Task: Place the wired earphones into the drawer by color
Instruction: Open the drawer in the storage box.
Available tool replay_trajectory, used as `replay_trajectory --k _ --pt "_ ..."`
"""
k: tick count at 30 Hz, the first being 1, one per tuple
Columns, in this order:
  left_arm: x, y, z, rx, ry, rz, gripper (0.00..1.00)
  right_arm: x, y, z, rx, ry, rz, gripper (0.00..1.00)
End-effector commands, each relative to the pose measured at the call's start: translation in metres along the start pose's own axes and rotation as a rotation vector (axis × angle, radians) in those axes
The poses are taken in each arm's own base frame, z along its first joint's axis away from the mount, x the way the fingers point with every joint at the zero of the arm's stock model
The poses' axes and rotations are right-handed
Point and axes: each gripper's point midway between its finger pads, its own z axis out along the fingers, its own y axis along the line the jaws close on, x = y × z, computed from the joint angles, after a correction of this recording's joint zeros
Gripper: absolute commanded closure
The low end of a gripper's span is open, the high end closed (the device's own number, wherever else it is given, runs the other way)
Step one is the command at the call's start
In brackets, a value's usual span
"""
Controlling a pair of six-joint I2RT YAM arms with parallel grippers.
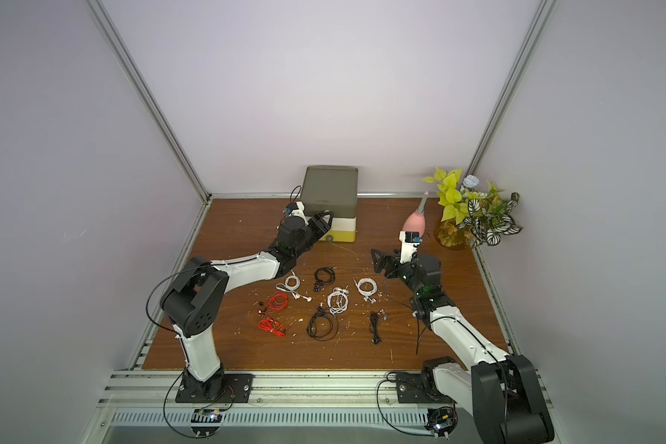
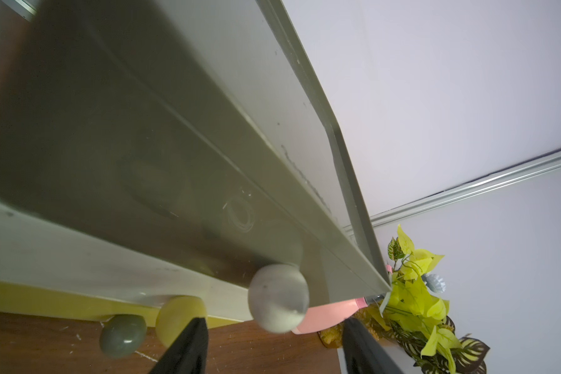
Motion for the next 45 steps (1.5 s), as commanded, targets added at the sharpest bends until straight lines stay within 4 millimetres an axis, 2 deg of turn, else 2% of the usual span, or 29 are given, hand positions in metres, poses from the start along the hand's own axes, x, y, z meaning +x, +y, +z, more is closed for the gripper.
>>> replay_trajectory --k 1,13,19,36,45 --pt "-0.006 -0.013 0.005 0.038 -0.035 -0.015 0.41 -0.014 0.006 -0.004 -0.017 -0.058 -0.010 0.01" --pt "-0.013 -0.013 0.012 0.037 -0.070 -0.013 0.48 -0.013 0.005 -0.004 -0.015 -0.059 -0.007 0.01" --pt "-0.013 -0.012 0.014 0.046 -0.074 -0.018 0.57 -0.014 0.006 -0.004 -0.017 -0.062 -0.008 0.01" --pt "-0.016 -0.007 0.017 0.050 -0.076 -0.018 0.69 -0.016 0.006 -0.007 -0.015 -0.075 -0.009 0.01" --pt "-0.017 -0.005 0.013 0.057 -0.082 -0.022 0.80 -0.015 0.006 -0.006 -0.016 -0.074 -0.009 0.01"
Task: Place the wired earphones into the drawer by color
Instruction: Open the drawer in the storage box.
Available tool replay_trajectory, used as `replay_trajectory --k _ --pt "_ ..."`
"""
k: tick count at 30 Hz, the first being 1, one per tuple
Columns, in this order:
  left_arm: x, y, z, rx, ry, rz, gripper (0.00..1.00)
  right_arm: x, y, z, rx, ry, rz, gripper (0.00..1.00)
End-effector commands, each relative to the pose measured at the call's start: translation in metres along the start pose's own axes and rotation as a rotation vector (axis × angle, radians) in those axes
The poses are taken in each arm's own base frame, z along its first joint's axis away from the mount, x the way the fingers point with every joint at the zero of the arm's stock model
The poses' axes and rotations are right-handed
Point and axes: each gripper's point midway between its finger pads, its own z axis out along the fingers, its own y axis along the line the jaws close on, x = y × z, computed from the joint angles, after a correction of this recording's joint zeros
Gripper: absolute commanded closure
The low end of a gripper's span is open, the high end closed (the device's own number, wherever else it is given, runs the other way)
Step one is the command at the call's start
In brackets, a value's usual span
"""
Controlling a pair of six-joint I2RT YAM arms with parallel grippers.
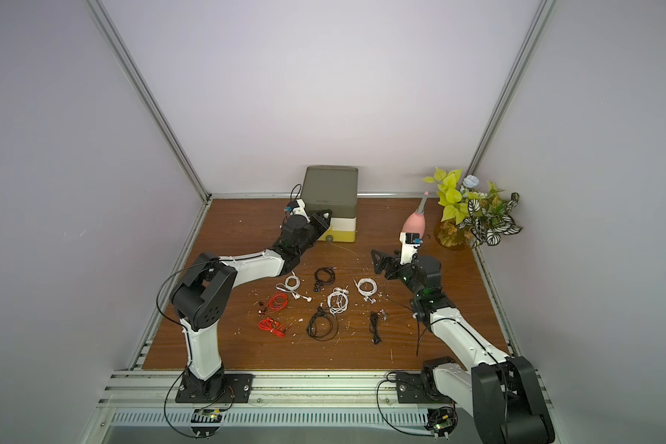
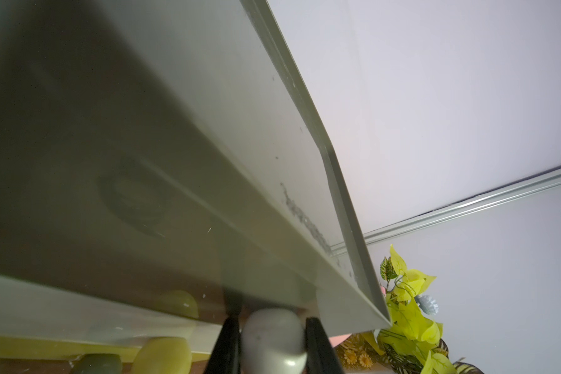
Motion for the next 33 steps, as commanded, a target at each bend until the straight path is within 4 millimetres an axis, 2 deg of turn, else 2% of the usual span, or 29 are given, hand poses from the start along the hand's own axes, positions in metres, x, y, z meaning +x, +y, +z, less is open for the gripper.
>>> replay_trajectory --k 1,11,21,33 --pt "-0.008 -0.005 -0.001 0.035 -0.025 0.004 0.80 -0.017 0.006 -0.004 -0.013 -0.069 -0.011 0.01" --pt "-0.009 -0.008 -0.019 0.052 -0.038 0.002 0.83 -0.016 0.005 -0.004 -0.011 -0.066 -0.010 0.01" --pt "-0.006 -0.020 -0.040 0.075 -0.038 0.002 0.83 -0.016 0.004 -0.003 -0.003 -0.065 -0.012 0.01" --pt "-0.001 -0.024 -0.075 0.095 -0.039 -0.015 0.83 -0.016 0.002 -0.003 0.009 -0.067 -0.015 0.01"
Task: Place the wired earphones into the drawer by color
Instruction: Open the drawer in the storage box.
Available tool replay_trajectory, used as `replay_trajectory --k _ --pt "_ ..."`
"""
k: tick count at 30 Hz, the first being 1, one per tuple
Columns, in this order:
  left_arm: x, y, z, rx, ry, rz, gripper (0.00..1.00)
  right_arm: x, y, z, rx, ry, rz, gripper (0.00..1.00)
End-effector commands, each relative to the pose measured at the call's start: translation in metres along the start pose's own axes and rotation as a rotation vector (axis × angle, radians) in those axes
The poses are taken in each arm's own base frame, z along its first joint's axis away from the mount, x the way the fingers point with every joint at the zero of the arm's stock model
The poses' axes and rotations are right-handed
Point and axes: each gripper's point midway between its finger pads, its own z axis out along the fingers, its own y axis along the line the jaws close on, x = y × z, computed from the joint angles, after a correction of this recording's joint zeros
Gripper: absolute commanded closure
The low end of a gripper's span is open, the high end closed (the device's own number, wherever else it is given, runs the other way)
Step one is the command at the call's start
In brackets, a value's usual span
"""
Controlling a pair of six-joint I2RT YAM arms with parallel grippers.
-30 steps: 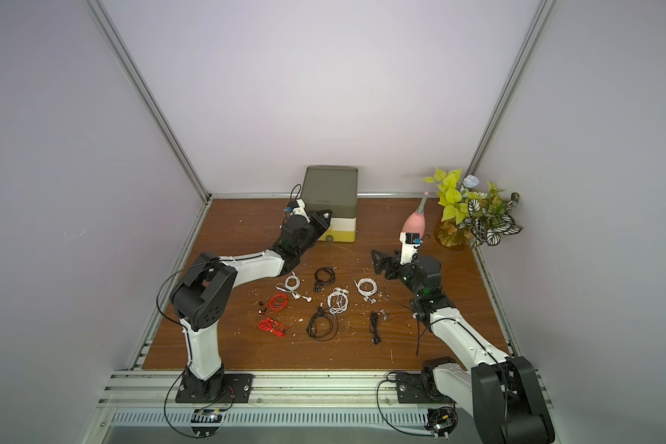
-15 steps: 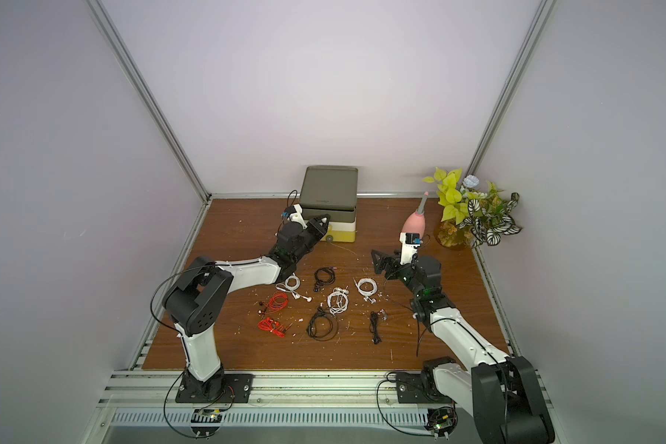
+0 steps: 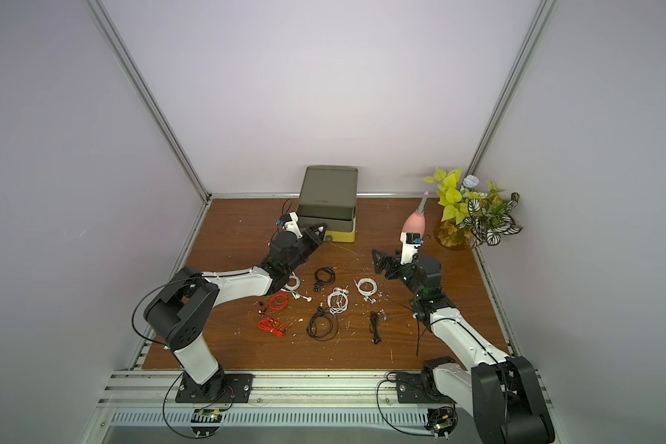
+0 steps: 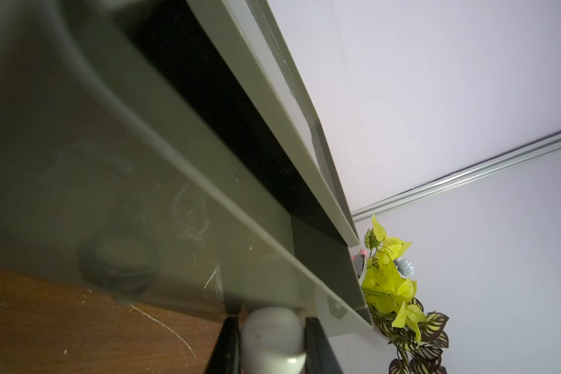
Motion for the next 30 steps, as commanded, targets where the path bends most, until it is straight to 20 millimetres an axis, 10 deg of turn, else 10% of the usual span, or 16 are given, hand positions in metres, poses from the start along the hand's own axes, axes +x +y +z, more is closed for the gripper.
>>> replay_trajectory --k 1,30 --pt "-0.014 -0.024 -0.013 0.063 -0.059 -0.006 0.83 -0.015 0.005 -0.003 -0.012 -0.058 -0.015 0.01" --pt "0.019 -0.029 -0.055 0.081 0.007 -0.024 0.76 -0.012 0.003 -0.002 -0.002 -0.050 -0.015 0.01"
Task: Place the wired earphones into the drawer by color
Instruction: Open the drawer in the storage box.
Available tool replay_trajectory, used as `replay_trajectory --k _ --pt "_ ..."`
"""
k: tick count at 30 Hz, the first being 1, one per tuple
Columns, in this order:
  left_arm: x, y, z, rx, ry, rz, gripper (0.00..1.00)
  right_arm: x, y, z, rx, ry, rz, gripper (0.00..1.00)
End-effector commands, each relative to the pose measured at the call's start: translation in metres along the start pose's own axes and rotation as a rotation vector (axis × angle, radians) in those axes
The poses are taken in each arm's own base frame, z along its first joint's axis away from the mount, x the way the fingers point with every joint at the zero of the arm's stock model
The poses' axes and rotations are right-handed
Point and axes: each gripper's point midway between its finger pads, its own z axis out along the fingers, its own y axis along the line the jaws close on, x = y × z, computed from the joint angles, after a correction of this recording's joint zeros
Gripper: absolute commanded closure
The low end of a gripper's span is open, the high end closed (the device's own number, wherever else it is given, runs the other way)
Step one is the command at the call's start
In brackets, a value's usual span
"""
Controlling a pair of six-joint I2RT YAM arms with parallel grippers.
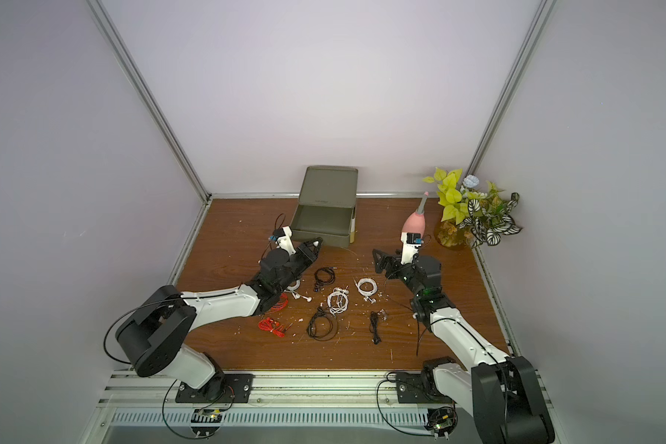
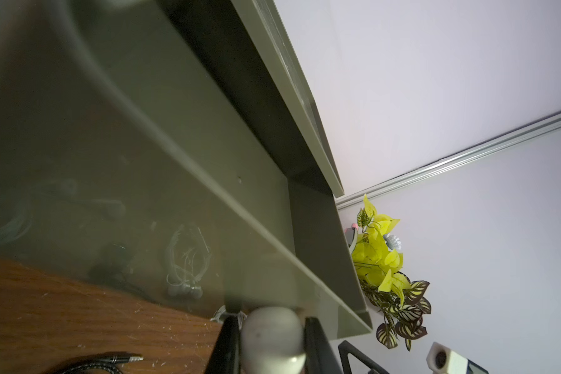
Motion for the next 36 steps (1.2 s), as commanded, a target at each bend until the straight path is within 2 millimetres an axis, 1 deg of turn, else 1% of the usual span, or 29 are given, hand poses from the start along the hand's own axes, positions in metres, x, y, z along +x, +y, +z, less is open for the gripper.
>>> replay_trajectory --k 1,5,7,9,14,16,19,23,27,31,36 --pt "-0.005 -0.025 -0.003 0.080 -0.017 -0.005 0.72 -0.013 0.004 -0.002 -0.008 -0.049 -0.015 0.01" --pt "-0.006 -0.027 -0.006 0.084 -0.019 0.006 0.56 -0.011 0.004 -0.001 -0.009 -0.042 -0.019 0.01" --pt "-0.007 -0.027 -0.009 0.085 -0.021 0.011 0.51 -0.011 0.005 -0.001 -0.011 -0.039 -0.019 0.01" --pt "-0.006 -0.026 -0.010 0.077 -0.014 0.019 0.43 -0.010 0.005 0.000 -0.012 -0.035 -0.021 0.01" --pt "0.000 -0.012 -0.019 0.015 0.022 0.059 0.24 -0.009 0.006 0.001 -0.017 -0.019 -0.024 0.01" --pt "0.001 -0.005 -0.026 -0.024 0.031 0.088 0.16 -0.008 0.009 0.002 -0.032 -0.004 -0.027 0.01" --pt "-0.003 0.004 -0.041 -0.076 0.027 0.130 0.07 -0.007 0.014 0.003 -0.059 0.015 -0.026 0.01" --pt "-0.009 0.015 -0.062 -0.134 0.013 0.186 0.00 0.003 0.013 0.006 -0.059 0.048 -0.011 0.03" --pt "-0.015 0.021 -0.078 -0.195 0.023 0.299 0.00 0.028 0.008 0.009 -0.035 0.134 0.004 0.05" --pt "-0.019 0.030 -0.093 -0.271 0.051 0.416 0.01 0.057 0.010 0.009 -0.035 0.230 0.000 0.06" --pt "-0.025 0.049 -0.118 -0.382 0.076 0.529 0.00 0.081 0.010 0.003 -0.015 0.298 -0.027 0.07"
